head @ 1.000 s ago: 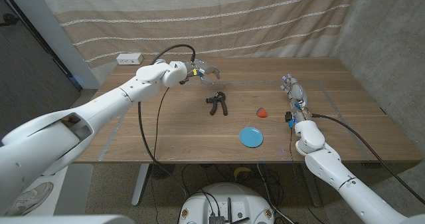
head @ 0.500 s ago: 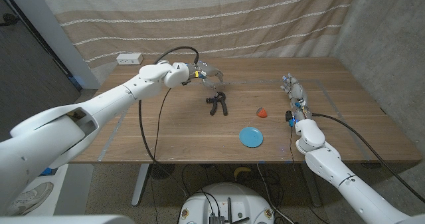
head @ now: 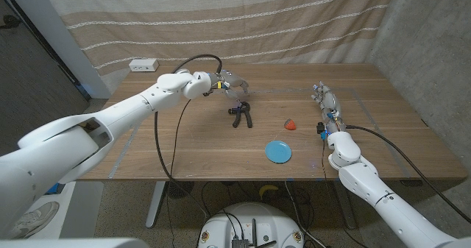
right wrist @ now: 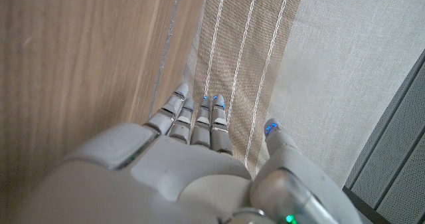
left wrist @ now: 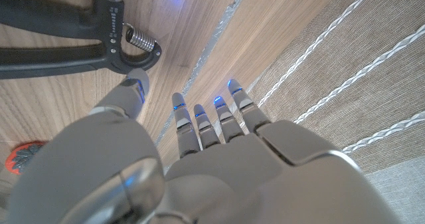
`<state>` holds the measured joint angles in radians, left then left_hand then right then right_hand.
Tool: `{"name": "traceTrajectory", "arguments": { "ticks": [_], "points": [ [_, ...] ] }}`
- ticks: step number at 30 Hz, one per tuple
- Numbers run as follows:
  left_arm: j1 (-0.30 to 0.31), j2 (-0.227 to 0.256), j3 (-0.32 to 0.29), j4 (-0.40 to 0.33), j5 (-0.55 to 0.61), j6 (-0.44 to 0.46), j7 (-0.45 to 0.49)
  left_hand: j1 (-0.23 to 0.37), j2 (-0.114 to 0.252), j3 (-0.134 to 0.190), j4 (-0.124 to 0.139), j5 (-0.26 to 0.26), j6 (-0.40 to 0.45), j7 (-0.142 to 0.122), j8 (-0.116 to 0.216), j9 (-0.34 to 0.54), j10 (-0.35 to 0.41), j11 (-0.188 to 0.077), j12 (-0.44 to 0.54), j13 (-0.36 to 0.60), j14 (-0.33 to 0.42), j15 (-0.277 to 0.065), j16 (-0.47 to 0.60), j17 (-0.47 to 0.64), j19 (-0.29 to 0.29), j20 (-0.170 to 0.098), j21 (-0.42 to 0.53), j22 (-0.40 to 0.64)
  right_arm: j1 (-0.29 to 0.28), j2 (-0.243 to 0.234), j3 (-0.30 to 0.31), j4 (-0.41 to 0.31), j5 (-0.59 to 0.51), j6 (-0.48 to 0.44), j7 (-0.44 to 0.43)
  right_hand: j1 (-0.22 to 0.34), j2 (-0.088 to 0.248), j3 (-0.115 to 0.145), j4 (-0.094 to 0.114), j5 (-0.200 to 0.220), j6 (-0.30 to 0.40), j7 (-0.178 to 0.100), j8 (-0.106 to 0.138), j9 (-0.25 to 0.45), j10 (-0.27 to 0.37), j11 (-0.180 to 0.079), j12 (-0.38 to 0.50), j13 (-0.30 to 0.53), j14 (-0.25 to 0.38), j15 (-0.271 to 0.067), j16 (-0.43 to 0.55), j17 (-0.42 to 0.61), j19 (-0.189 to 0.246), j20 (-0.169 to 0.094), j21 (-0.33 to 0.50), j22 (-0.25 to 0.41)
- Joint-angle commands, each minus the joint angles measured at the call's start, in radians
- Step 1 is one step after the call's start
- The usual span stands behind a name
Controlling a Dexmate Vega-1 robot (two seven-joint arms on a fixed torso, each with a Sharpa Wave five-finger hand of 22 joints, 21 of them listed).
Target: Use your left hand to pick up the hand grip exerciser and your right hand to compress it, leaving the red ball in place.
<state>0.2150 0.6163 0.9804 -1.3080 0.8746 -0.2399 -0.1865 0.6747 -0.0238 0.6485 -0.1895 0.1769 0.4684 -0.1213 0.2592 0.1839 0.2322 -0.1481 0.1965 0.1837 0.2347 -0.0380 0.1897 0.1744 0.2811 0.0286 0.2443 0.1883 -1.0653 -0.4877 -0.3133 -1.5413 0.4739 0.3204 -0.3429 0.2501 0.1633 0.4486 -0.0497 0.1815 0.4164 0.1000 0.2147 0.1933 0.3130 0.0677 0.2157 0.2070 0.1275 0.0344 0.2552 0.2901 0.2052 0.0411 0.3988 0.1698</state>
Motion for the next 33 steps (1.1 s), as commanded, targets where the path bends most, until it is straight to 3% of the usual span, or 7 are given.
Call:
{"name": "traceTrajectory", "arguments": {
  "ticks": [1, 16, 33],
  "points": [
    [-0.004, -0.012, 0.021, 0.031, 0.0, -0.005, 0.021, 0.019, 0.0, -0.008, 0.002, 0.002, 0.015, -0.001, 0.006, 0.003, 0.013, -0.002, 0.007, 0.003, 0.009, -0.074, 0.005, 0.002, 0.01, 0.001, 0.007, 0.003, -0.001, -0.004, 0.001, 0.0, 0.005, -0.001, 0.002, -0.004, 0.0, -0.002, -0.004, 0.0, 0.009, 0.001, 0.006, 0.001, 0.014, 0.002, 0.005, 0.003, 0.008, 0.005, 0.006, 0.002, 0.006, 0.0, -0.004, 0.005],
    [-0.011, -0.019, 0.035, 0.063, 0.0, -0.017, 0.056, 0.049, 0.009, -0.015, 0.004, 0.001, 0.035, 0.005, 0.01, 0.004, 0.027, -0.005, 0.008, 0.002, 0.022, -0.082, 0.007, 0.003, 0.019, -0.001, 0.008, 0.003, 0.006, -0.004, -0.002, 0.007, 0.007, 0.001, 0.01, -0.006, 0.0, -0.002, -0.005, 0.0, 0.012, 0.001, 0.004, 0.002, 0.014, 0.004, 0.003, 0.003, 0.009, 0.005, 0.006, 0.002, 0.009, 0.0, -0.008, 0.005],
    [-0.041, -0.064, 0.069, 0.171, -0.021, -0.059, 0.115, 0.069, 0.013, -0.027, 0.007, 0.0, 0.053, 0.008, 0.011, 0.003, 0.041, -0.006, 0.008, 0.002, 0.034, -0.09, 0.009, 0.004, 0.033, -0.005, 0.012, 0.004, 0.015, -0.002, -0.004, 0.014, 0.007, -0.002, 0.009, -0.009, 0.0, -0.002, -0.006, 0.0, 0.017, 0.002, 0.003, 0.003, 0.021, 0.007, 0.004, 0.004, 0.01, 0.007, 0.007, 0.002, 0.012, 0.001, -0.015, 0.005]
  ]
}}
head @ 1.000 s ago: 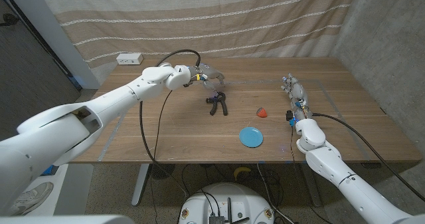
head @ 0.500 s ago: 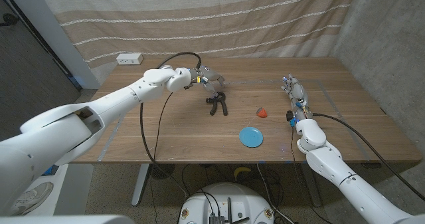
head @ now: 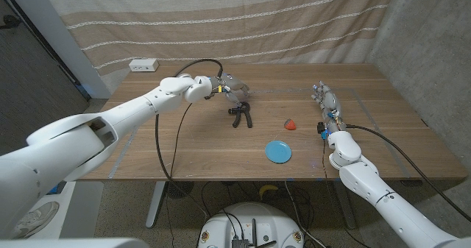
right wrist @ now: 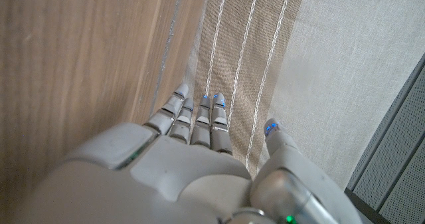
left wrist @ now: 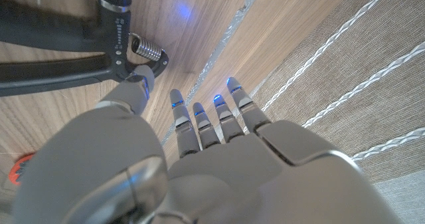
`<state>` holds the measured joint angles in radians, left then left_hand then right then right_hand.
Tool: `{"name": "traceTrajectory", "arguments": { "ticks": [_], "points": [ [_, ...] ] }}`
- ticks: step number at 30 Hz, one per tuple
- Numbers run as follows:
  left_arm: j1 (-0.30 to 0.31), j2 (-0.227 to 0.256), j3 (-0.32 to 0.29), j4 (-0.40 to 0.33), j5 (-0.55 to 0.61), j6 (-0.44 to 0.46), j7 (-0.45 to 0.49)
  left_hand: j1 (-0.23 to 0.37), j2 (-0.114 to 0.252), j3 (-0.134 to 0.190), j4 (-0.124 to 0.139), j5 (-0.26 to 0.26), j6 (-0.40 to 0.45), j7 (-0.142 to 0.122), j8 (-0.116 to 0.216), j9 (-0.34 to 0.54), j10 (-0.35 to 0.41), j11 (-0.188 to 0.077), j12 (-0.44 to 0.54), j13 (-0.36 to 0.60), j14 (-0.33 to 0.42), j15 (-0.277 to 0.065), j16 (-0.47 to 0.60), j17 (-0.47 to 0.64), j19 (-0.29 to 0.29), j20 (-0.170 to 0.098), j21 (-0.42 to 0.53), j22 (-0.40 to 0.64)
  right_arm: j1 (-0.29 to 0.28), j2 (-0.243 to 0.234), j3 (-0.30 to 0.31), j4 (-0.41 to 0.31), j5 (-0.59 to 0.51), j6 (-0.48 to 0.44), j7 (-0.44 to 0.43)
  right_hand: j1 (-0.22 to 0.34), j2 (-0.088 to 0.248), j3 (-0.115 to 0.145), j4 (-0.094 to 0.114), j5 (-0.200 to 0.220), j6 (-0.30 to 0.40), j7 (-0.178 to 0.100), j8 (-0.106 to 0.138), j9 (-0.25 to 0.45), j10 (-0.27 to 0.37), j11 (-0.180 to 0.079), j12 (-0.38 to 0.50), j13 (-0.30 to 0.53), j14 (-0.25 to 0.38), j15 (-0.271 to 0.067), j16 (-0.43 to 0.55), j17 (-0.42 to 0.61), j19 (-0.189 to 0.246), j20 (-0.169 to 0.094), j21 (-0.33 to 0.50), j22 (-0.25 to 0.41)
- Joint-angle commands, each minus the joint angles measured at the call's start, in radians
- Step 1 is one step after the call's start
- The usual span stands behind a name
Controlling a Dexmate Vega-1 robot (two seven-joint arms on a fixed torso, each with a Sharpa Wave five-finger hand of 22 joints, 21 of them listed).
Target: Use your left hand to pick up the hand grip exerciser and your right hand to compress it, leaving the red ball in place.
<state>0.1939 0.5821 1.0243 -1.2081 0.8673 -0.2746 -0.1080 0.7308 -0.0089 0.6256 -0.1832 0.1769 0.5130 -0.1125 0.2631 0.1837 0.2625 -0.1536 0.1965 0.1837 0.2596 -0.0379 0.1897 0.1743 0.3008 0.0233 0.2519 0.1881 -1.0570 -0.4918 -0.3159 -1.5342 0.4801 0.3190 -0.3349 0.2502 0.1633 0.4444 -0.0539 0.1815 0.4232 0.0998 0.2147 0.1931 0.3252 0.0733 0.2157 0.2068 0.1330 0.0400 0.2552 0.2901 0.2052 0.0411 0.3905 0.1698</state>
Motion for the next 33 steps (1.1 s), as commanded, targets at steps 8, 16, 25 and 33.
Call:
{"name": "traceTrajectory", "arguments": {
  "ticks": [8, 16, 25, 33],
  "points": [
    [-0.031, -0.044, 0.043, 0.106, -0.022, -0.038, 0.06, 0.026, 0.005, -0.012, 0.003, 0.0, 0.023, 0.004, 0.008, 0.002, 0.026, 0.0, 0.011, 0.002, 0.017, -0.091, 0.01, 0.004, 0.02, -0.002, 0.006, 0.005, 0.009, 0.001, -0.001, 0.011, 0.002, -0.001, 0.002, -0.009, 0.0, 0.002, -0.003, 0.0, 0.012, 0.004, 0.002, 0.003, 0.009, 0.004, 0.004, 0.004, 0.003, 0.0, 0.006, 0.001, 0.012, 0.001, -0.009, 0.005],
    [-0.04, -0.055, 0.06, 0.137, -0.029, -0.054, 0.082, 0.04, 0.009, -0.022, 0.002, -0.001, 0.052, 0.003, 0.014, 0.002, 0.043, -0.002, 0.013, 0.003, 0.029, -0.1, 0.012, 0.005, 0.031, -0.005, 0.009, 0.006, 0.01, 0.0, 0.0, 0.015, 0.005, 0.001, 0.005, -0.01, 0.0, 0.002, -0.004, 0.0, 0.013, 0.004, 0.001, 0.004, 0.008, 0.002, 0.003, 0.005, 0.004, -0.001, 0.006, 0.001, 0.014, 0.002, -0.012, 0.005],
    [-0.049, -0.073, 0.077, 0.184, -0.036, -0.071, 0.125, 0.056, 0.007, -0.034, 0.001, -0.001, 0.076, 0.001, 0.018, 0.003, 0.064, -0.01, 0.016, 0.003, 0.044, -0.109, 0.014, 0.005, 0.044, -0.013, 0.013, 0.006, 0.012, -0.001, -0.001, 0.02, 0.006, 0.003, 0.009, -0.012, 0.0, 0.002, -0.004, 0.0, 0.013, 0.004, 0.0, 0.004, 0.011, 0.005, 0.003, 0.005, 0.004, 0.002, 0.007, 0.001, 0.015, 0.003, -0.016, 0.005],
    [-0.054, -0.089, 0.091, 0.227, -0.046, -0.084, 0.17, 0.076, 0.006, -0.047, 0.001, -0.001, 0.102, 0.004, 0.023, 0.003, 0.09, -0.016, 0.019, 0.003, 0.059, -0.117, 0.016, 0.005, 0.06, -0.021, 0.018, 0.007, 0.017, 0.0, -0.002, 0.027, 0.008, 0.004, 0.013, -0.014, 0.0, 0.002, -0.004, 0.0, 0.015, 0.005, 0.0, 0.004, 0.013, 0.007, 0.003, 0.005, 0.004, 0.004, 0.006, 0.001, 0.016, 0.004, -0.019, 0.005]
  ]
}}
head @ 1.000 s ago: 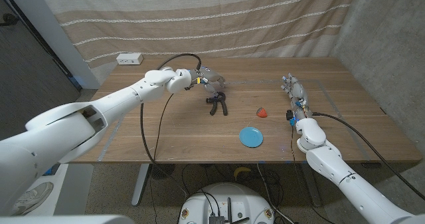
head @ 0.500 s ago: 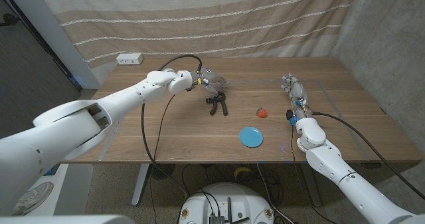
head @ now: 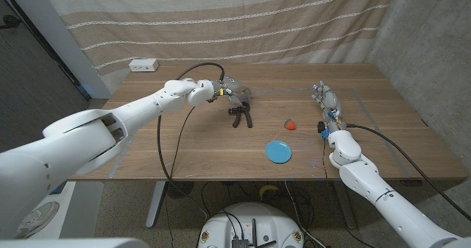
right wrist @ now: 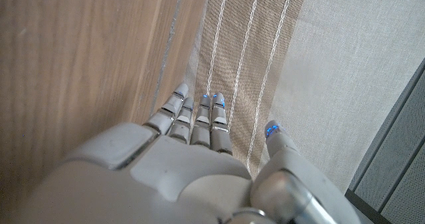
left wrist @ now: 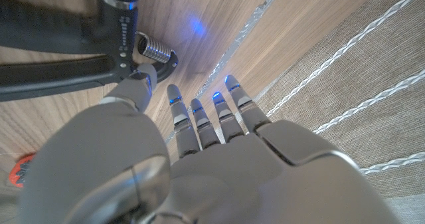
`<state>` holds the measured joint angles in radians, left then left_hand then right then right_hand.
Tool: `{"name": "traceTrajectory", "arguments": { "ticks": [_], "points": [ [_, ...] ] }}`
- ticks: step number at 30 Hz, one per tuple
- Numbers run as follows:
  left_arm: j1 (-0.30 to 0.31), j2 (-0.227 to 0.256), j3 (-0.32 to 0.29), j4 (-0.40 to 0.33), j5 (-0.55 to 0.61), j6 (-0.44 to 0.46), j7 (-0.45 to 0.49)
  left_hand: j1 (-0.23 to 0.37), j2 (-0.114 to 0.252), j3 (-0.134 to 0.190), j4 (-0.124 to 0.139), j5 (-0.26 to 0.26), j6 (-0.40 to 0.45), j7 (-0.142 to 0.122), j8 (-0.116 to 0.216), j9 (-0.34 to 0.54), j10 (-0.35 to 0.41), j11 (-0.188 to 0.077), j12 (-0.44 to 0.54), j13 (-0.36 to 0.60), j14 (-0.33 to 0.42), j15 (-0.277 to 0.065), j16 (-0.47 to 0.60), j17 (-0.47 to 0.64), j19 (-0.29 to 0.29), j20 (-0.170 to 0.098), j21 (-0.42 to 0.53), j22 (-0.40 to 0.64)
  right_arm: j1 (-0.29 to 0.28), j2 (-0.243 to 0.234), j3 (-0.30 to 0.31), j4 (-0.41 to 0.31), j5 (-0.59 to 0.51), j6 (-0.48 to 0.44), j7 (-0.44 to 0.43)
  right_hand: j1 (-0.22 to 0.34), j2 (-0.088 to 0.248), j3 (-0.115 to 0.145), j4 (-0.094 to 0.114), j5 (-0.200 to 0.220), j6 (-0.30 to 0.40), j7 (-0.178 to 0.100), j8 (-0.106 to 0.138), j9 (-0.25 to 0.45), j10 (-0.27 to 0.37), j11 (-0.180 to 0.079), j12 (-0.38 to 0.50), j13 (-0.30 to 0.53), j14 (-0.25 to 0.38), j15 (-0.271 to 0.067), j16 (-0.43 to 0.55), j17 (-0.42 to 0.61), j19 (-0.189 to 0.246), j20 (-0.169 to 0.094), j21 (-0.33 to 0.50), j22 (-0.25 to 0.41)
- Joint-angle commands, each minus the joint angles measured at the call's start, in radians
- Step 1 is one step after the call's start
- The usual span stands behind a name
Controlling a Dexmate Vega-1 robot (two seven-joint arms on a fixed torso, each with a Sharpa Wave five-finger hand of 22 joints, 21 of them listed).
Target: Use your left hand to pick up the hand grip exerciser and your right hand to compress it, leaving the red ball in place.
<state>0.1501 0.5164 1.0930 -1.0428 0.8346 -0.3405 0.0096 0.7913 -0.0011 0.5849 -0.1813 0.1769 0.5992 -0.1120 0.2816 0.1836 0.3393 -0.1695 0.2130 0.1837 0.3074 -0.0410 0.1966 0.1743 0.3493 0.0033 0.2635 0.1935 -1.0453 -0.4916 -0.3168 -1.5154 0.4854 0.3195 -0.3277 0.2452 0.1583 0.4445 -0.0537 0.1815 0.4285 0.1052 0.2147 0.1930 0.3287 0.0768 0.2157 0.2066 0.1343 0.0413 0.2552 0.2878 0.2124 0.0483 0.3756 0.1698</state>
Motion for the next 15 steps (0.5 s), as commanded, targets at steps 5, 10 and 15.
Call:
{"name": "traceTrajectory", "arguments": {
  "ticks": [5, 10, 15],
  "points": [
    [-0.017, -0.035, 0.035, 0.088, -0.022, -0.025, 0.055, 0.019, -0.001, -0.009, -0.001, -0.001, 0.018, 0.003, 0.004, 0.004, 0.016, 0.001, 0.002, 0.004, 0.014, -0.115, 0.009, 0.005, 0.013, -0.001, 0.007, 0.002, 0.01, 0.0, -0.002, 0.013, 0.003, 0.003, 0.007, -0.01, 0.004, 0.001, -0.004, 0.0, 0.01, 0.0, -0.001, 0.004, 0.008, 0.004, 0.003, 0.006, 0.002, 0.003, 0.006, 0.003, 0.009, -0.003, -0.005, 0.005],
    [-0.024, -0.044, 0.047, 0.109, -0.026, -0.033, 0.062, 0.024, 0.0, -0.013, 0.0, -0.001, 0.023, 0.003, 0.004, 0.004, 0.024, -0.001, 0.003, 0.004, 0.016, -0.115, 0.01, 0.006, 0.015, -0.001, 0.007, 0.002, 0.012, 0.0, -0.002, 0.016, 0.005, 0.002, 0.009, -0.011, 0.004, 0.001, -0.004, 0.0, 0.011, 0.001, -0.001, 0.004, 0.008, 0.002, 0.002, 0.006, 0.002, 0.004, 0.006, 0.003, 0.009, -0.003, -0.007, 0.005],
    [-0.031, -0.051, 0.058, 0.127, -0.029, -0.039, 0.073, 0.035, 0.003, -0.019, 0.0, 0.0, 0.049, -0.001, 0.011, 0.004, 0.035, -0.003, 0.003, 0.004, 0.025, -0.118, 0.011, 0.006, 0.018, -0.002, 0.008, 0.002, 0.014, 0.001, -0.001, 0.018, 0.007, 0.002, 0.01, -0.012, 0.004, 0.001, -0.004, 0.0, 0.011, 0.0, -0.001, 0.004, 0.008, 0.001, 0.002, 0.006, 0.002, 0.003, 0.006, 0.003, 0.01, -0.002, -0.008, 0.006]
  ]
}}
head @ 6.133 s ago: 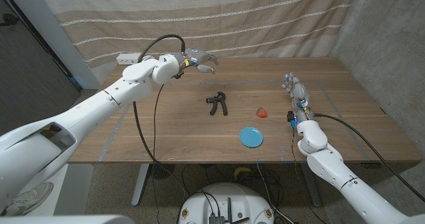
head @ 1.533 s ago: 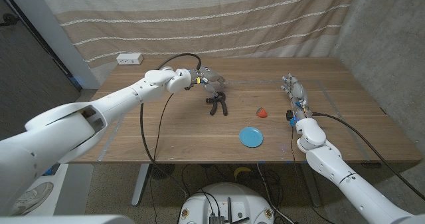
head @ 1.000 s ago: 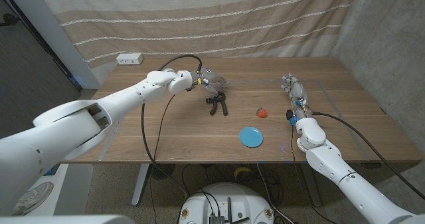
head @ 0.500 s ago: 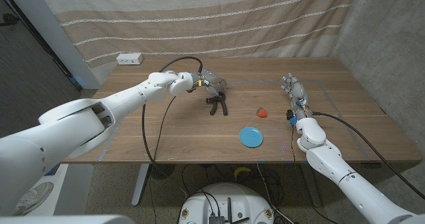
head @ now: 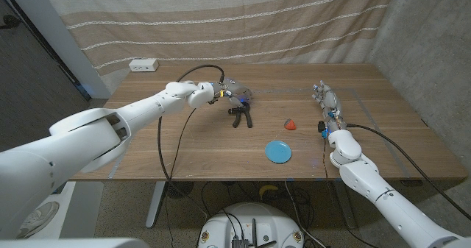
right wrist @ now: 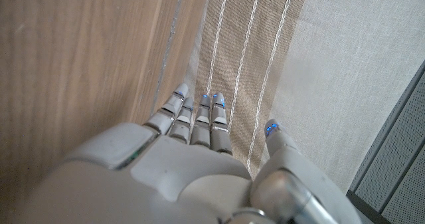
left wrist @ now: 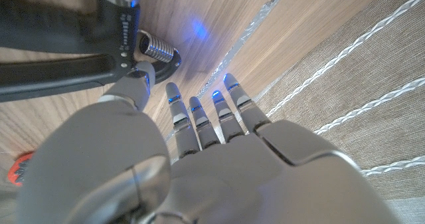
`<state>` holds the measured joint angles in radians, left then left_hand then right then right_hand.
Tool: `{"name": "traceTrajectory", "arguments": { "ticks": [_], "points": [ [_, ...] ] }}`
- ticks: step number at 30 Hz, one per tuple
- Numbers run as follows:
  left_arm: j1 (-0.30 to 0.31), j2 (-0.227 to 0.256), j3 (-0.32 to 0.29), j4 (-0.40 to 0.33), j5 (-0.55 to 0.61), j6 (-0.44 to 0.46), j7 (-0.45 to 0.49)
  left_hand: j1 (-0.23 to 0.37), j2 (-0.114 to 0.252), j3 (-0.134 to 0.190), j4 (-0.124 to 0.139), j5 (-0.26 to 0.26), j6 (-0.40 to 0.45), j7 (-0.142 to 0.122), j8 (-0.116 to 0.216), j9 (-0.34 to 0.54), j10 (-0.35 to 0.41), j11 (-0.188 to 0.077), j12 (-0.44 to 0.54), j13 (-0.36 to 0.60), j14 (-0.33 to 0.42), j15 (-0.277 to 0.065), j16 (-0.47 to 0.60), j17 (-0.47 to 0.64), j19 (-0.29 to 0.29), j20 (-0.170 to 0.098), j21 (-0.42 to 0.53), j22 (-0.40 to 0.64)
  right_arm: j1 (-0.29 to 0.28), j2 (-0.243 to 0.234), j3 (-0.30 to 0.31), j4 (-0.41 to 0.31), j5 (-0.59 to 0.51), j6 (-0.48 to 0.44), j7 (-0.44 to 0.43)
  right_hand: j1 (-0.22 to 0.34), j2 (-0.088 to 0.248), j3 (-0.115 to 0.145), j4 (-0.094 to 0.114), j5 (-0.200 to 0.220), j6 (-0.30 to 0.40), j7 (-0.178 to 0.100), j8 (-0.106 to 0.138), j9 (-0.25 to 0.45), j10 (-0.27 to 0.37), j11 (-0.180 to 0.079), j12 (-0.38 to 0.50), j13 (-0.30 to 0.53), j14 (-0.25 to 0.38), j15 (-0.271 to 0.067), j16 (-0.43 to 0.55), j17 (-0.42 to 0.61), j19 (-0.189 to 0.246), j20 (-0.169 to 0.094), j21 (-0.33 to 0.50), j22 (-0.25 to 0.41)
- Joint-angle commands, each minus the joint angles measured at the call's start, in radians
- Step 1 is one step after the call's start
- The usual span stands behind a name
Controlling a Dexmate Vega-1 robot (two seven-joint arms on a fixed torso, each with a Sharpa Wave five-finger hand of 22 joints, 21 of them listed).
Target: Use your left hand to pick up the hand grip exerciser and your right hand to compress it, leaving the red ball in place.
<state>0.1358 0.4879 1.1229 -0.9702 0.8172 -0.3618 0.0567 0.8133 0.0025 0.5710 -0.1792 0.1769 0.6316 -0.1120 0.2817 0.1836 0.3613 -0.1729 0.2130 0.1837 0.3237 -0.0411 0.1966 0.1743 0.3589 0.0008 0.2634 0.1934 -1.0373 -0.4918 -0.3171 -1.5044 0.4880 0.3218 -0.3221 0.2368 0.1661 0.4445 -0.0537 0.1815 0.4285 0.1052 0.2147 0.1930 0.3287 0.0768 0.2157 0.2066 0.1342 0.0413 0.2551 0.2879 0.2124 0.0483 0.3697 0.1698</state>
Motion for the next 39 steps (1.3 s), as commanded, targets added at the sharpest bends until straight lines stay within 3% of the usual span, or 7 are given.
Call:
{"name": "traceTrajectory", "arguments": {
  "ticks": [1, 11, 18, 26, 30, 34, 39],
  "points": [
    [-0.018, -0.024, 0.03, 0.058, -0.012, -0.019, 0.028, 0.015, 0.0, -0.006, -0.002, 0.0, 0.018, -0.001, 0.012, 0.005, 0.014, -0.001, 0.003, 0.004, 0.009, -0.119, 0.011, 0.006, 0.011, -0.001, 0.009, 0.003, 0.007, 0.001, -0.001, 0.009, 0.004, 0.001, 0.005, -0.004, -0.004, 0.001, -0.004, 0.0, 0.011, 0.0, -0.001, 0.004, 0.007, 0.001, 0.002, 0.006, 0.002, 0.003, 0.006, 0.003, 0.01, -0.002, -0.003, 0.006],
    [-0.037, -0.044, 0.054, 0.087, -0.014, -0.014, 0.007, 0.028, 0.005, -0.013, -0.001, 0.0, 0.01, -0.001, 0.005, 0.006, 0.009, 0.002, -0.003, 0.004, 0.008, -0.118, 0.008, 0.007, 0.012, 0.001, 0.009, 0.003, 0.013, 0.003, -0.001, 0.021, 0.01, 0.006, 0.013, -0.008, -0.005, 0.0, -0.003, -0.001, 0.012, 0.0, -0.002, 0.005, 0.008, 0.002, 0.001, 0.006, 0.004, 0.003, 0.007, 0.003, 0.014, -0.003, -0.005, 0.006],
    [-0.057, -0.062, 0.071, 0.102, -0.028, -0.002, -0.064, 0.042, 0.029, -0.017, 0.004, 0.002, 0.015, 0.002, 0.002, 0.008, -0.007, 0.011, -0.013, 0.005, -0.008, -0.106, 0.002, 0.009, 0.003, 0.006, 0.006, 0.004, 0.02, 0.004, -0.002, 0.028, 0.01, 0.006, 0.014, -0.011, -0.005, -0.001, -0.002, -0.001, 0.013, 0.001, -0.003, 0.005, 0.01, 0.002, 0.001, 0.006, 0.005, 0.005, 0.008, 0.003, 0.016, -0.002, -0.008, 0.006],
    [-0.065, -0.07, 0.089, 0.118, -0.017, 0.002, -0.039, 0.109, 0.019, -0.06, -0.005, 0.006, 0.226, 0.027, 0.081, 0.023, 0.033, -0.002, -0.009, 0.005, 0.009, -0.122, 0.001, 0.005, 0.013, -0.005, 0.007, 0.004, 0.029, 0.006, -0.003, 0.038, 0.012, 0.005, 0.017, -0.013, -0.004, -0.002, -0.001, -0.001, 0.014, 0.001, -0.003, 0.005, 0.01, 0.001, 0.001, 0.007, 0.005, 0.004, 0.008, 0.003, 0.017, -0.002, -0.01, 0.006],
    [-0.066, -0.076, 0.094, 0.131, -0.018, 0.003, -0.019, 0.149, 0.027, -0.066, -0.005, 0.011, 0.304, 0.039, 0.125, 0.042, 0.053, 0.0, -0.006, 0.005, 0.012, -0.128, 0.001, 0.007, 0.019, -0.005, 0.009, 0.004, 0.033, 0.005, -0.002, 0.043, 0.014, 0.004, 0.019, -0.014, -0.004, -0.002, -0.001, -0.001, 0.014, 0.0, -0.003, 0.005, 0.009, 0.002, 0.0, 0.007, 0.005, 0.004, 0.008, 0.003, 0.017, -0.002, -0.011, 0.006],
    [-0.065, -0.08, 0.099, 0.138, -0.018, 0.007, -0.005, 0.192, 0.042, -0.068, -0.007, 0.016, 0.355, 0.053, 0.163, 0.066, 0.081, -0.01, -0.001, 0.005, 0.024, -0.138, 0.004, 0.007, 0.025, -0.012, 0.012, 0.005, 0.033, 0.003, -0.001, 0.044, 0.015, 0.0, 0.017, -0.014, -0.004, -0.002, -0.001, -0.001, 0.014, -0.001, -0.004, 0.005, 0.008, 0.001, 0.0, 0.007, 0.004, 0.003, 0.007, 0.003, 0.018, -0.002, -0.013, 0.006],
    [-0.066, -0.086, 0.106, 0.15, -0.017, 0.012, 0.014, 0.211, 0.045, -0.074, -0.005, 0.019, 0.361, 0.076, 0.177, 0.081, 0.103, -0.013, 0.003, 0.005, 0.032, -0.143, 0.005, 0.007, 0.031, -0.017, 0.014, 0.005, 0.032, 0.001, 0.0, 0.045, 0.012, 0.0, 0.013, -0.015, -0.004, -0.002, -0.001, -0.001, 0.015, -0.001, -0.004, 0.005, 0.009, 0.0, 0.0, 0.007, 0.006, 0.004, 0.008, 0.003, 0.018, -0.002, -0.014, 0.006]
  ]
}}
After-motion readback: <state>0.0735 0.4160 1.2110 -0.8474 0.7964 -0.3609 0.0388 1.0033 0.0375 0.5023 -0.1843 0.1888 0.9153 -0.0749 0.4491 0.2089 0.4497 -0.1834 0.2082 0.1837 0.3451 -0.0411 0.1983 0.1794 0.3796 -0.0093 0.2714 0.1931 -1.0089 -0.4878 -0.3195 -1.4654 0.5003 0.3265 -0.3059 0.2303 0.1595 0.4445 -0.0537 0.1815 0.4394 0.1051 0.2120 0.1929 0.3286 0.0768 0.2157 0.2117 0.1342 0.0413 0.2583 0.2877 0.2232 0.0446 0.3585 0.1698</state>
